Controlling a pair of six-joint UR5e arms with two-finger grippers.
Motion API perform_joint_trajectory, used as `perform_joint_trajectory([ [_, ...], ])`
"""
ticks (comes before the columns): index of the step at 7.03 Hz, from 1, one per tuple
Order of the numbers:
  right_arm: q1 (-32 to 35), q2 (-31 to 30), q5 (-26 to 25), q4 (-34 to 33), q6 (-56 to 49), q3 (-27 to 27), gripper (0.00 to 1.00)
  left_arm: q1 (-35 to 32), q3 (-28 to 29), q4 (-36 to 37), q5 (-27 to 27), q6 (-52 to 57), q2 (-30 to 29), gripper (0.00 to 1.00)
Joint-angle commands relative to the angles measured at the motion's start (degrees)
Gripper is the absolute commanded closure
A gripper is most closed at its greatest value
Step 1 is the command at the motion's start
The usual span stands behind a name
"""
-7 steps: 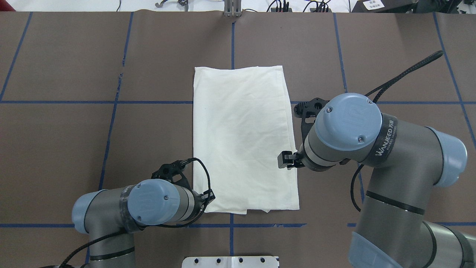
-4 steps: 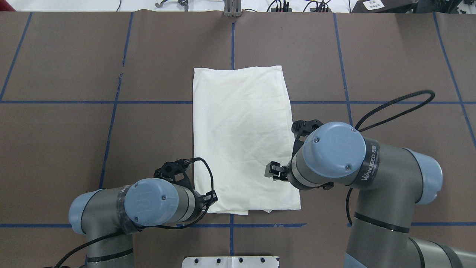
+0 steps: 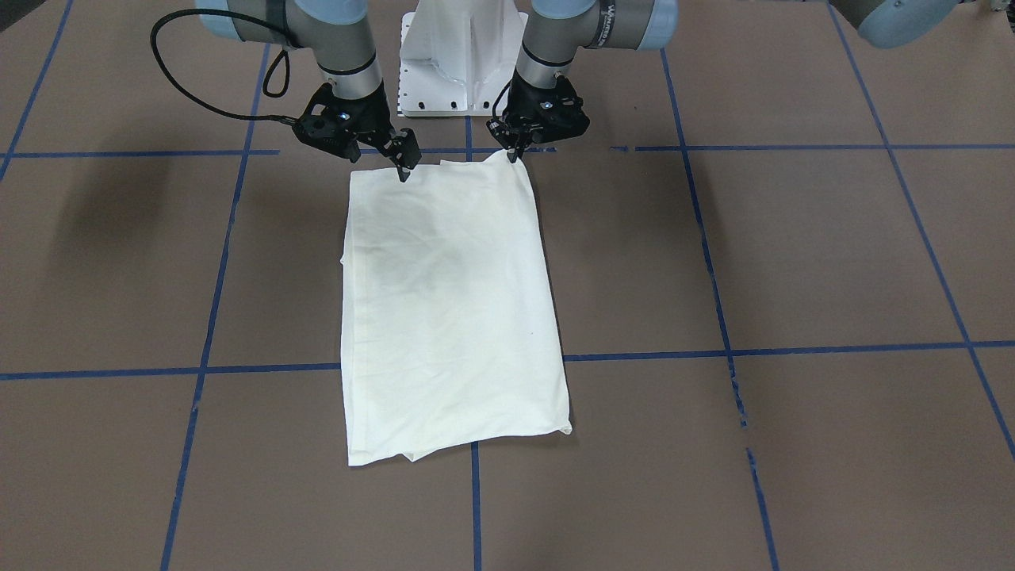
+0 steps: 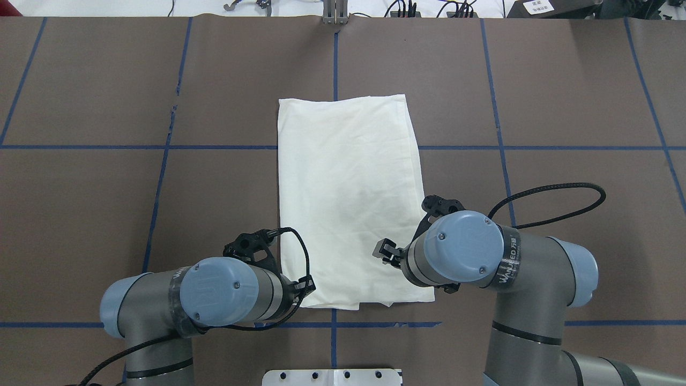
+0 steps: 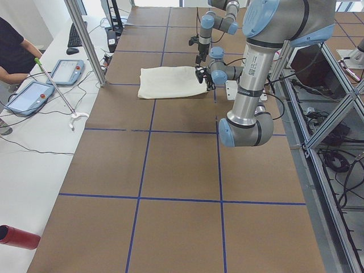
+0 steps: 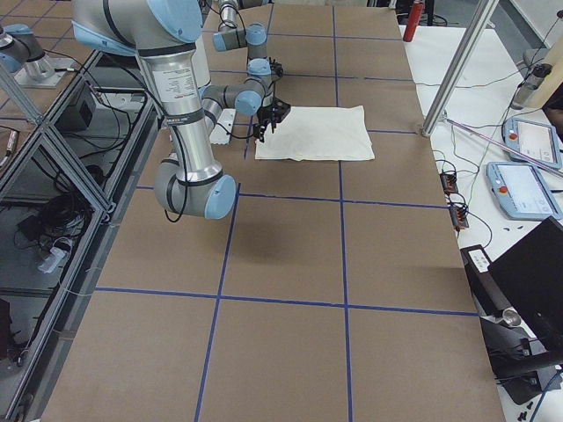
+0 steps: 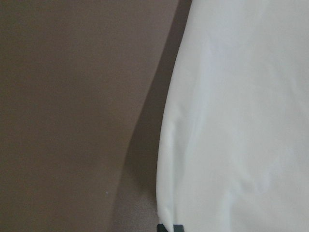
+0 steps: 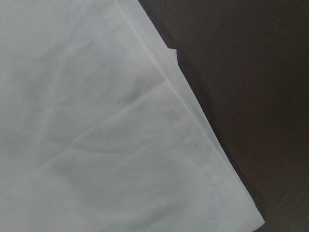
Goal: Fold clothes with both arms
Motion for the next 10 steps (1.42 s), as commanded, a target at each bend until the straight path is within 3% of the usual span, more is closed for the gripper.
perform_joint_trajectory([
  [1,-0.3,0.5,-0.2,1.3,2.2,-2.8,0.0,0.0,0.0,-0.2,0.0,0.0,-0.1,1.0],
  [3,-1.5,0.8,-0.4,1.4,2.2,-5.0,0.0,0.0,0.0,-0.2,0.0,0.0,-0.3,1.0],
  [10,-2.5,0.0,-0.9,1.4,2.1,-5.2,0.0,0.0,-0.1,0.2,0.1,0.0,-1.7,1.0],
])
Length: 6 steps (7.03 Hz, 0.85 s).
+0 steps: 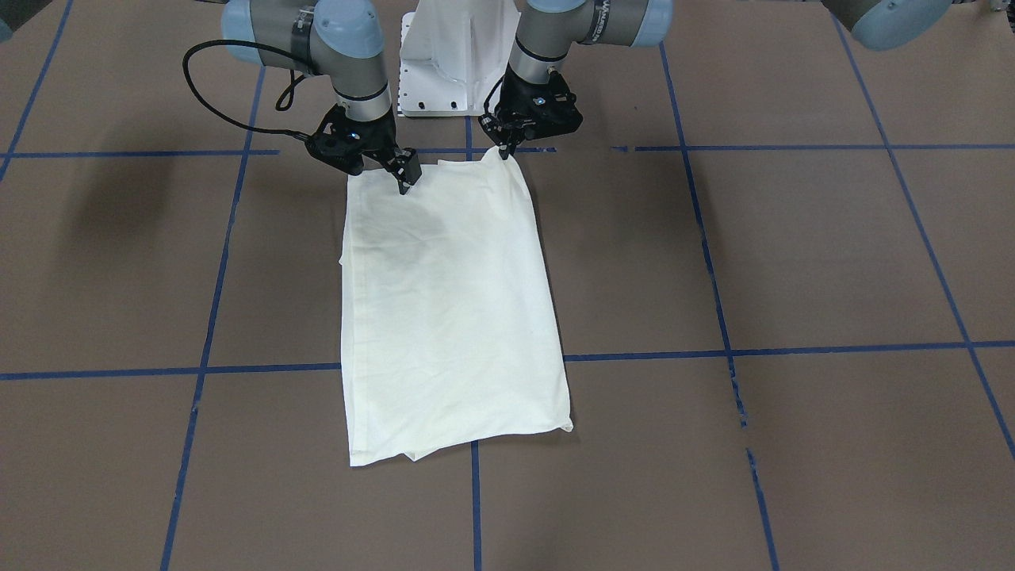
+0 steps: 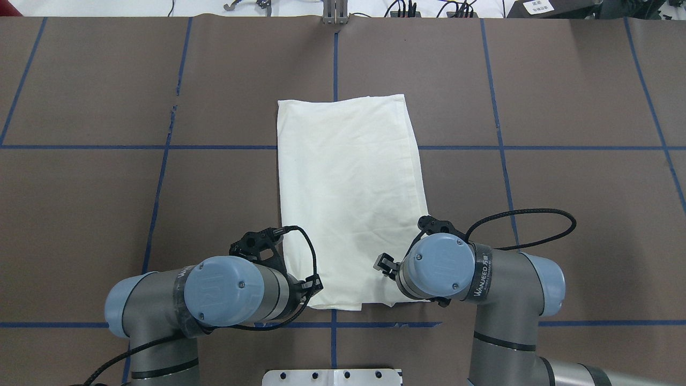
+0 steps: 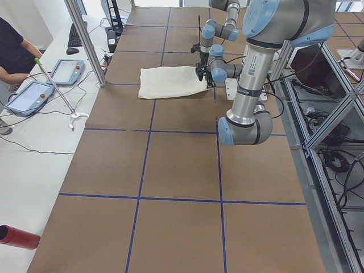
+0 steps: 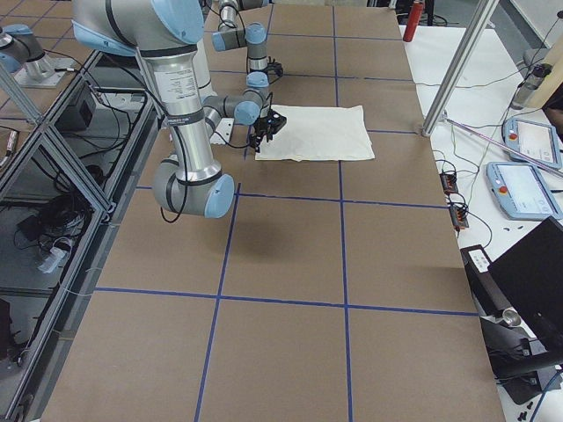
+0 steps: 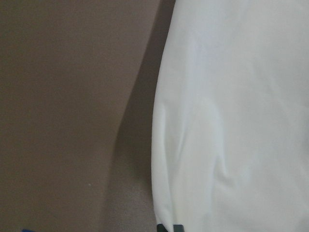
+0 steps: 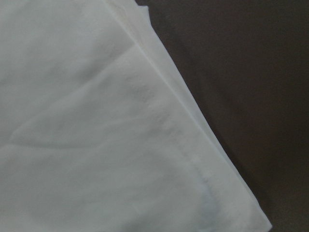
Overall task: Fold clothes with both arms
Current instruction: 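Grasp the near corners with both grippers and adjust the folded shirt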
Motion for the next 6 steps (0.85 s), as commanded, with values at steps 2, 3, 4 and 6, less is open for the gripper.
perform_joint_trajectory([
  [2,0.0,-0.1,0.0,0.0,-0.1,-0.8,0.0,0.0,-0.1,0.1,0.0,0.0,-0.3,1.0],
  [3,0.0,-0.1,0.0,0.0,-0.2,-1.2,0.0,0.0,-0.5,0.2,0.0,0.0,-0.3,1.0],
  [4,0.0,-0.1,0.0,1.4,0.1,-1.2,0.0,0.0,-0.5,0.2,0.0,0.0,-0.3,1.0],
  [6,0.0,-0.4,0.0,2.4,0.1,-1.5,0.0,0.0,-0.5,0.2,0.1,0.0,-0.3,1.0],
])
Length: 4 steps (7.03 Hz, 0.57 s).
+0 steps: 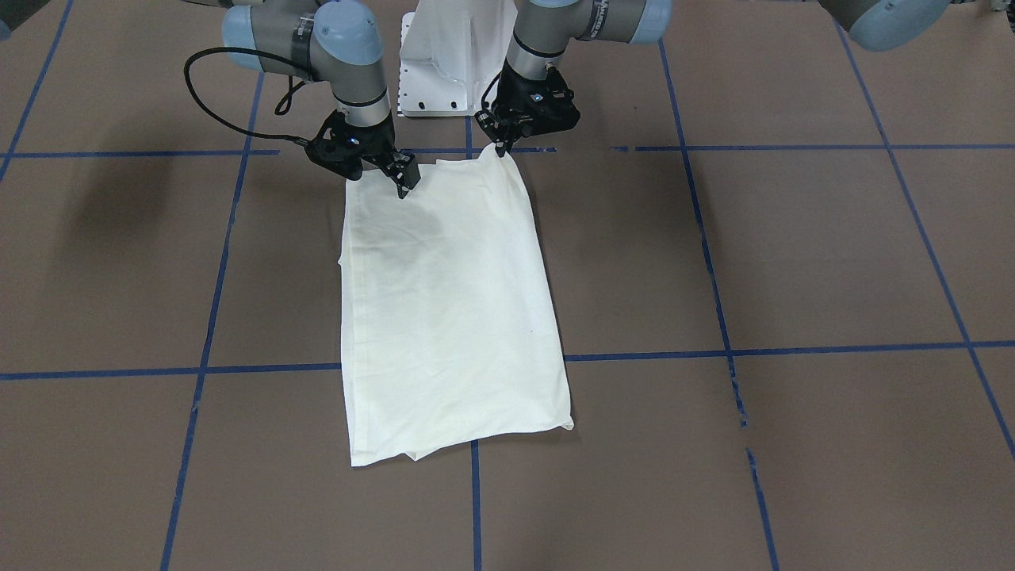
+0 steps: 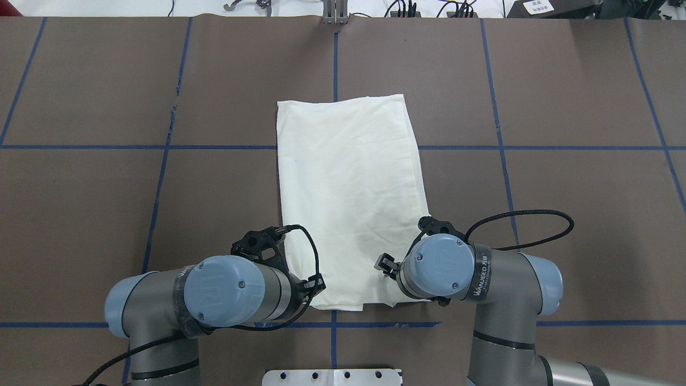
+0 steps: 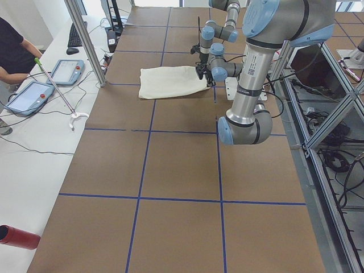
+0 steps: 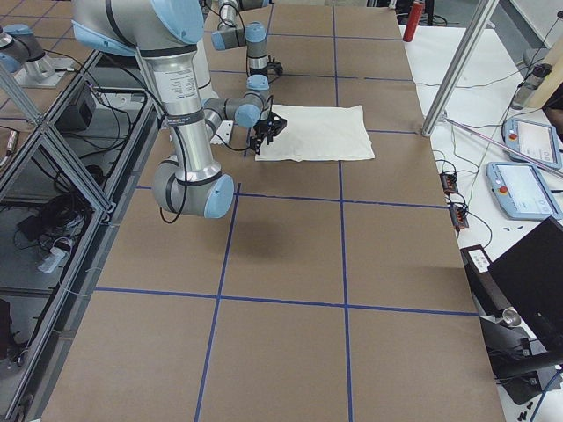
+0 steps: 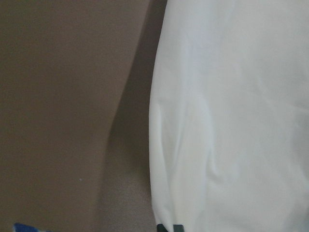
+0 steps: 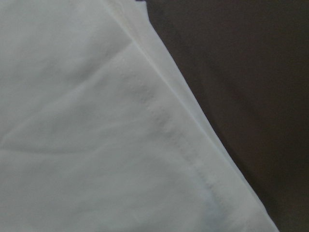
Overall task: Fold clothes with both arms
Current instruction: 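Grasp the near corners with both grippers and adjust the folded shirt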
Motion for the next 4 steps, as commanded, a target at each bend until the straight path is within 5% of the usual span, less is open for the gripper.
perform_joint_trajectory([
  [1,0.1,-0.1,0.0,0.5,0.1,-0.2,0.0,0.0,0.0,0.0,0.0,0.0,0.0,1.0],
  [4,0.0,-0.6,0.0,0.5,0.2,-0.4,0.0,0.0,0.0,0.0,0.0,0.0,0.0,1.0],
])
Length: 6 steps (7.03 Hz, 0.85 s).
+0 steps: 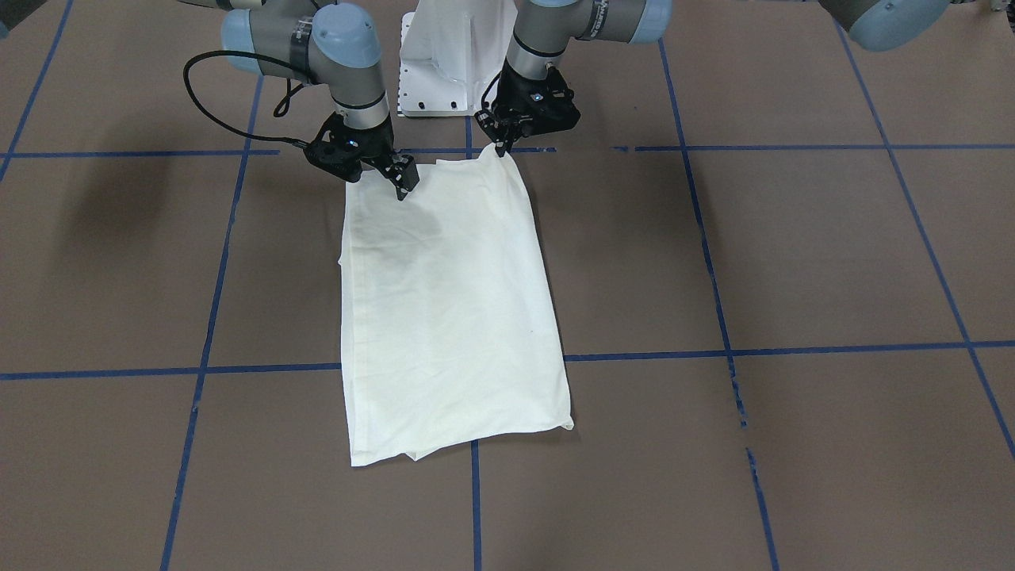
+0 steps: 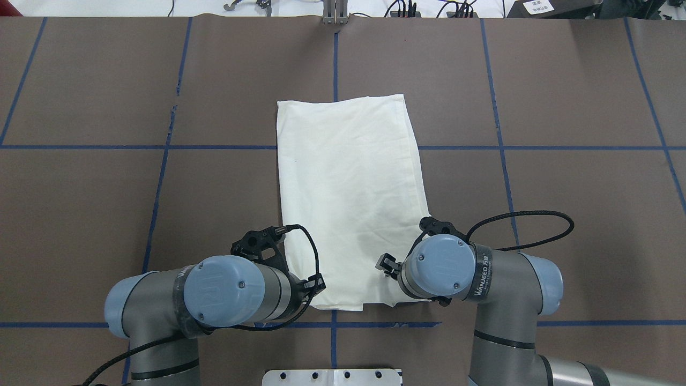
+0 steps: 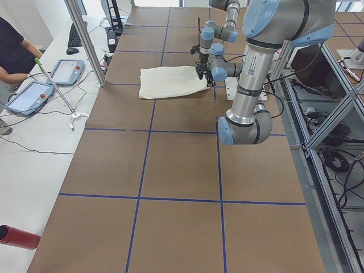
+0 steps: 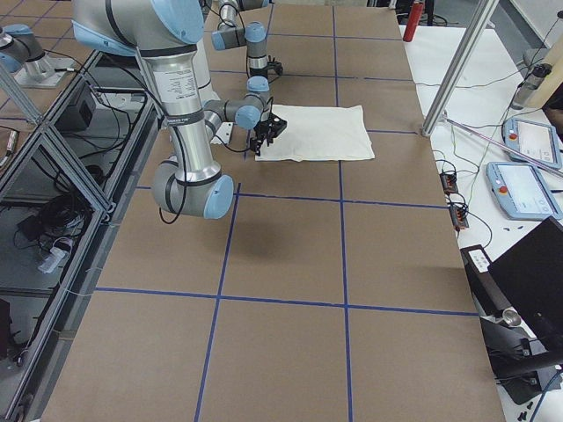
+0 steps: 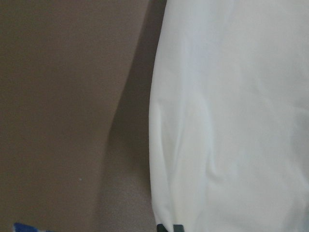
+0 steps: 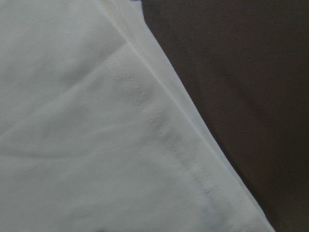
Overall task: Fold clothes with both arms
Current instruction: 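Grasp the near corners with both grippers and adjust the folded shirt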
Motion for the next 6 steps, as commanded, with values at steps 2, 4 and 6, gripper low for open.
perform_joint_trajectory([
  [2,0.1,-0.2,0.1,0.0,0.1,0.0,0.0,0.0,0.0,0.0,-0.1,0.0,-0.1,1.0],
  [4,0.0,-0.1,0.1,0.0,0.7,0.0,0.37,0.0,-0.3,0.0,0.0,0.0,0.0,1.0],
  [6,0.0,0.2,0.3,0.0,0.8,0.3,0.87,0.0,-0.3,0.0,0.0,0.0,0.0,1.0],
])
